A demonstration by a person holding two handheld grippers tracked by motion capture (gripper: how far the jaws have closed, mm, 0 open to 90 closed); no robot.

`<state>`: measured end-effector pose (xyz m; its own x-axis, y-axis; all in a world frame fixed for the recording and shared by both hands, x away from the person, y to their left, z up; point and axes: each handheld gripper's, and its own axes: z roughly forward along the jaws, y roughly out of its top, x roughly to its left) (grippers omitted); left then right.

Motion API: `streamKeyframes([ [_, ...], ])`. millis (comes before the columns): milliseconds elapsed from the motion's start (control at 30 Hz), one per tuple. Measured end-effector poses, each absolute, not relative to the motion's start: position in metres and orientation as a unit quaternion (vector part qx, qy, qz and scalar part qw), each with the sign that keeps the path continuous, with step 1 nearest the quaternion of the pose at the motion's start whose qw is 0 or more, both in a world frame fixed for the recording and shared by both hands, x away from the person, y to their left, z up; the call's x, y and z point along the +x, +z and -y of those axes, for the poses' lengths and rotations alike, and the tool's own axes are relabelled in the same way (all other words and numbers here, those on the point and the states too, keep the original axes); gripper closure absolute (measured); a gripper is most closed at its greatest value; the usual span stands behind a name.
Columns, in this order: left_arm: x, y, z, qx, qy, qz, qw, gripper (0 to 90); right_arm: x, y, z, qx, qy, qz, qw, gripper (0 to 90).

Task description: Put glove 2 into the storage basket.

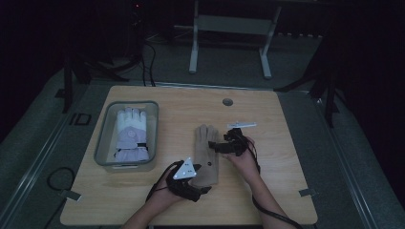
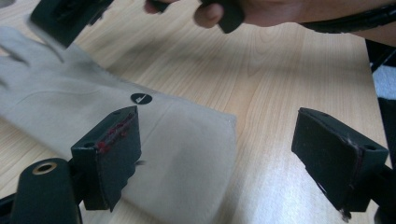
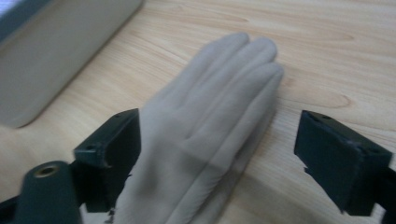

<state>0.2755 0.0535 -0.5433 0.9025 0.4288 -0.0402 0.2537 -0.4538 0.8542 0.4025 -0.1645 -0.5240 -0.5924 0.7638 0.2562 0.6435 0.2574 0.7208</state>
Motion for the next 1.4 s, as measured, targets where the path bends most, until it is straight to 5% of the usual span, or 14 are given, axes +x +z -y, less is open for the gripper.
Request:
streamKeyframes([
  [467, 0.297, -0.561, -0.047, 0.885, 0.053, -0.197, 0.419, 32.5, 0.416, -0.55, 0.155, 0.442, 0.375, -0.814, 0.019, 36.5],
  [667, 0.298, -0.562, -0.045, 0.891, 0.063, -0.188, 0.408, 36.0, 0.415, -0.551, 0.154, 0.426, 0.375, -0.824, 0.005, 61.0],
  [867, 0.293, -0.561, -0.039, 0.904, 0.091, -0.171, 0.381, 36.0, 0.405, -0.54, 0.142, 0.372, 0.342, -0.86, 0.076, 73.8],
  [1067, 0.29, -0.558, -0.033, 0.912, 0.106, -0.17, 0.357, 36.7, 0.407, -0.537, 0.138, 0.375, 0.335, -0.861, 0.076, 74.9],
  [1200, 0.293, -0.554, -0.033, 0.915, 0.125, -0.177, 0.339, 51.0, 0.406, -0.535, 0.133, 0.368, 0.329, -0.865, 0.087, 75.7],
  [1333, 0.294, -0.552, -0.034, 0.916, 0.139, -0.183, 0.33, 74.7, 0.406, -0.534, 0.129, 0.366, 0.331, -0.865, 0.09, 76.4],
  [1400, 0.294, -0.552, -0.034, 0.915, 0.137, -0.188, 0.331, 77.7, 0.406, -0.533, 0.129, 0.365, 0.332, -0.865, 0.091, 76.5],
])
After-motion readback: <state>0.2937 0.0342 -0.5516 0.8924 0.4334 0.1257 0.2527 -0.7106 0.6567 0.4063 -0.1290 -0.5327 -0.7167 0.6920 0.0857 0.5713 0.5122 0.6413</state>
